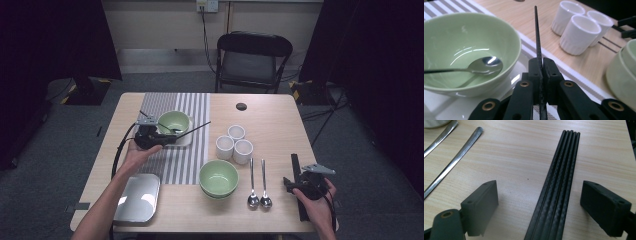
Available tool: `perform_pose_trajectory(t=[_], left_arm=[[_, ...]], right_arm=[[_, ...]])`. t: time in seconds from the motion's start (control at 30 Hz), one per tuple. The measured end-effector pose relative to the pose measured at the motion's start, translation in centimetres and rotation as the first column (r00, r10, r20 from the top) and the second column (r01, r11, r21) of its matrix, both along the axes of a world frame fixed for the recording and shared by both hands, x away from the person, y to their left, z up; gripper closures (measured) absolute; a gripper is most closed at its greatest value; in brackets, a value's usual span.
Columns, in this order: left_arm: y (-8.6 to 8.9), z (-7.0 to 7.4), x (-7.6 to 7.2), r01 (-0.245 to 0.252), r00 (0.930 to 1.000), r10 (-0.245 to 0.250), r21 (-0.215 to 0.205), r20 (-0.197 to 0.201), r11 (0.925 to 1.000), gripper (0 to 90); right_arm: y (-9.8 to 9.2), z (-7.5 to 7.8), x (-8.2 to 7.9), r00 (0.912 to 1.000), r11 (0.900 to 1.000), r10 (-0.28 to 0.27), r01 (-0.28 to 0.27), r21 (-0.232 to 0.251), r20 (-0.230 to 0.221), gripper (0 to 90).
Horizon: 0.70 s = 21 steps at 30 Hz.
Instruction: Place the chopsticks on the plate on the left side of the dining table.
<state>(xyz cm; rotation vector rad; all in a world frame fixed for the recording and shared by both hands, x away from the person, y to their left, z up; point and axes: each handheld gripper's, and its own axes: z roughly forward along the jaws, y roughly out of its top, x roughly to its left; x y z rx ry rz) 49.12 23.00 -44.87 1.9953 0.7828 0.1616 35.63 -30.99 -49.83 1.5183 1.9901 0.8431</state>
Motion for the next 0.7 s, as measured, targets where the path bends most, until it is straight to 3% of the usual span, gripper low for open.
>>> perform_pose_trajectory(t=[0.17,0.37,0.43,0.7], left_arm=[[0.1,-0.5,0.3,0.004,1.0000,-0.004,0.036,-0.002,0.9994,85.9],[0.5,-1.3,0.8,-0.017,0.9994,0.018,0.033,-0.028,0.9993,85.9],[0.4,-1.5,0.8,-0.026,0.9992,0.027,0.060,-0.030,0.9979,85.9],[0.3,-2.2,1.1,-0.035,0.9986,0.039,0.105,-0.037,0.9939,85.9]], right_arm=[[0.0,-0.1,-0.1,0.9999,1.000,0.000,0.000,0.004,0.015,13.9],[-0.1,-0.1,-0.1,0.9999,1.000,0.001,-0.001,0.004,0.014,13.9],[-0.1,-0.1,-0.1,0.9999,1.000,0.001,-0.001,0.004,0.014,13.9],[-0.1,-0.1,-0.1,0.9999,1.000,0.001,-0.001,0.004,0.014,13.9]])
